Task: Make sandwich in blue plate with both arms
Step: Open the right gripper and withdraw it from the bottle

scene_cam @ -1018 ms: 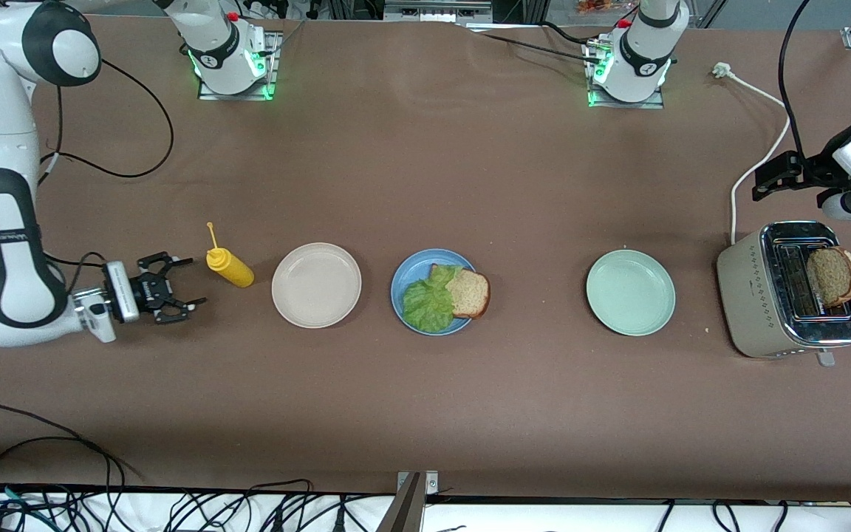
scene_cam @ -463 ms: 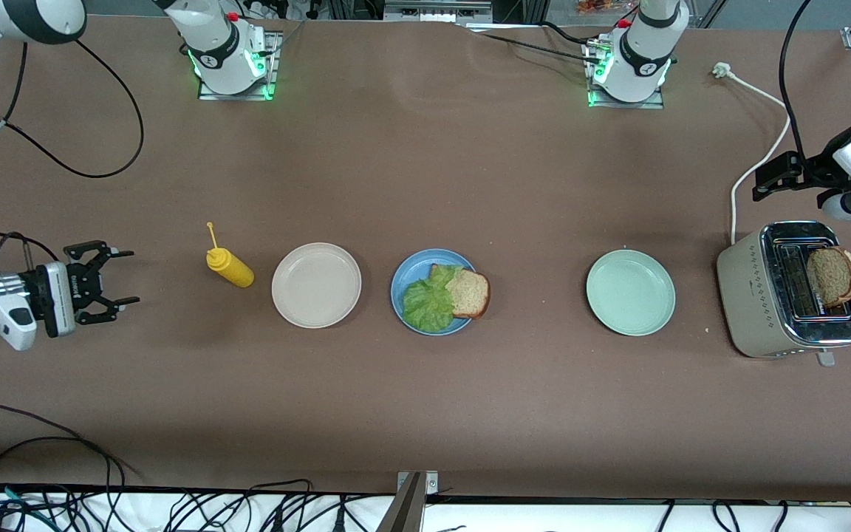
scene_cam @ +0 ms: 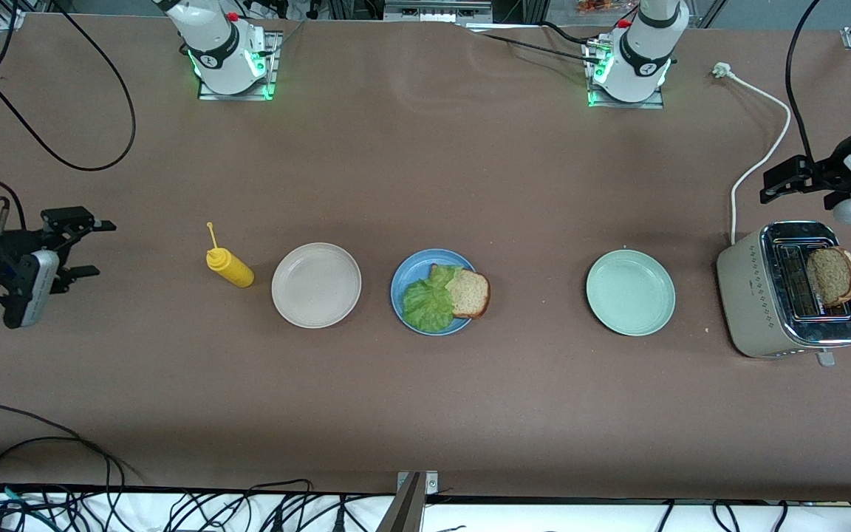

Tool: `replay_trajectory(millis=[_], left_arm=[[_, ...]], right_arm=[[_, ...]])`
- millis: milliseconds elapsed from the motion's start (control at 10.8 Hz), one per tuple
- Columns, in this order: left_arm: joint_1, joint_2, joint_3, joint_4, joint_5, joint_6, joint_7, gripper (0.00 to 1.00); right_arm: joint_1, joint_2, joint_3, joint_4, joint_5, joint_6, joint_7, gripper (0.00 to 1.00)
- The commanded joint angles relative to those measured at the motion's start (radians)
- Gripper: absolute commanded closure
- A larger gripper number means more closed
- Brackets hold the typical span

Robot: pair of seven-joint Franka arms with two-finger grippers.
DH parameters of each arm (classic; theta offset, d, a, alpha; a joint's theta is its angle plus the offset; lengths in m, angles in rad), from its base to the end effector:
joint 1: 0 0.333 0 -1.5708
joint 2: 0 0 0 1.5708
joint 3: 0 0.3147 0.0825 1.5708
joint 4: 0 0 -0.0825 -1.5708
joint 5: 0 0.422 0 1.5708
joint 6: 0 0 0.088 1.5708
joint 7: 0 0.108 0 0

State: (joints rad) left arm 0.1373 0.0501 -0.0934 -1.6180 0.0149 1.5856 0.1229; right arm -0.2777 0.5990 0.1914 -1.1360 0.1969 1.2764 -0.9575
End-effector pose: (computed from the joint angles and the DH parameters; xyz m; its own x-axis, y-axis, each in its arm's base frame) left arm 0.6042 0.0293 0.5695 0.9934 -0.0796 -0.0828 -0.0798 -0.9968 0.0000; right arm 0.7028 -0.0694 0.4336 0.6394 0.7689 0.0009 0.6592 -0.5476 -0.5153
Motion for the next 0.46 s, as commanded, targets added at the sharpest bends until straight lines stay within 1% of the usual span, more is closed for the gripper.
replay_trajectory(millis=[0, 93, 185, 278, 370], left_arm=[[0.086, 0.071, -0.003, 0.062, -0.009, -0.012, 0.047, 0.00], [0.131, 0.109, -0.003, 0.094, -0.006, -0.009, 0.111, 0.00], [0.201, 0.160, -0.003, 0.110, -0.010, 0.011, 0.168, 0.00], [0.246, 0.201, -0.003, 0.127, -0.007, 0.060, 0.216, 0.00], [0.273, 0.227, -0.002, 0.128, -0.004, 0.112, 0.257, 0.00]], right_arm=[[0.035, -0.186, -0.012, -0.101, -0.031, -0.032, 0.376, 0.00], [0.075, -0.265, -0.013, -0.144, -0.043, -0.028, 0.507, 0.00], [0.134, -0.333, -0.023, -0.177, -0.092, -0.025, 0.631, 0.00], [0.191, -0.391, -0.042, -0.209, -0.126, -0.022, 0.719, 0.00], [0.236, -0.444, -0.070, -0.252, -0.152, -0.005, 0.752, 0.00]])
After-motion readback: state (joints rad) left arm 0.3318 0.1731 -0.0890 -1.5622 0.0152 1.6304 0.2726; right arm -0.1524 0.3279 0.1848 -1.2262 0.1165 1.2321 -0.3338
